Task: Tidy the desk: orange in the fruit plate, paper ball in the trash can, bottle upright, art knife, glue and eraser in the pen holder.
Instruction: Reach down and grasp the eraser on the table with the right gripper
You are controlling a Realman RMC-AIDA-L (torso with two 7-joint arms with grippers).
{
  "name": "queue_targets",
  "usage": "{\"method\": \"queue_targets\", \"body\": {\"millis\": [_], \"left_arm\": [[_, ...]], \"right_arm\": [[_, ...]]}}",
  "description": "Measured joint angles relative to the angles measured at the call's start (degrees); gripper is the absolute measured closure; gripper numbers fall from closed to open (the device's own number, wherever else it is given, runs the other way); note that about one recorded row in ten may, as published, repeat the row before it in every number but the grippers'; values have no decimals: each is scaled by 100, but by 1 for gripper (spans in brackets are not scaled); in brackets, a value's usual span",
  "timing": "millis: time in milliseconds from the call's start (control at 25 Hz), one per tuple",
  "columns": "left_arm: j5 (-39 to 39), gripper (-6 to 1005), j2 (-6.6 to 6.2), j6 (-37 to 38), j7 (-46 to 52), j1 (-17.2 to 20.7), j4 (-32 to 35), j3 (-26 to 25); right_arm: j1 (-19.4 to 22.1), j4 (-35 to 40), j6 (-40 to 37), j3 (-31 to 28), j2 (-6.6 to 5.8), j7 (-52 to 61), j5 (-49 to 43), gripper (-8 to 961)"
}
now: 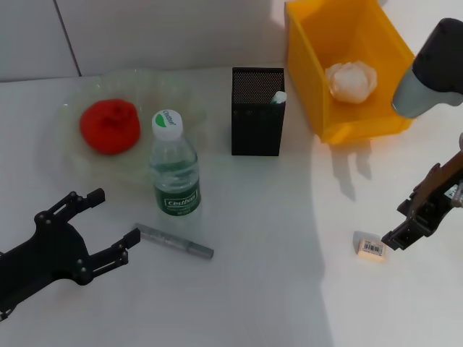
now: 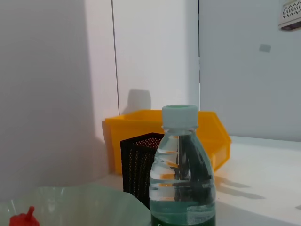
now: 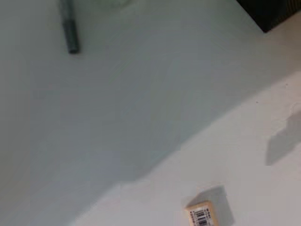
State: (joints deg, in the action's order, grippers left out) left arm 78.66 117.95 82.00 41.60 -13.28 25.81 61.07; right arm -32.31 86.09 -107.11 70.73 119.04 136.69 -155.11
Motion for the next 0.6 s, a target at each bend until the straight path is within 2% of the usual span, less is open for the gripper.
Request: {"method": "queue_targets", "body": {"millis": [200, 600], "left_arm": [[0, 135, 0, 0, 6, 1, 3, 18], [0, 135, 7, 12, 6, 6, -11, 45]], "right_arm": [[197, -80, 355, 321, 8, -134, -10, 326], [232, -446, 801, 798, 14, -250, -25, 336]]}}
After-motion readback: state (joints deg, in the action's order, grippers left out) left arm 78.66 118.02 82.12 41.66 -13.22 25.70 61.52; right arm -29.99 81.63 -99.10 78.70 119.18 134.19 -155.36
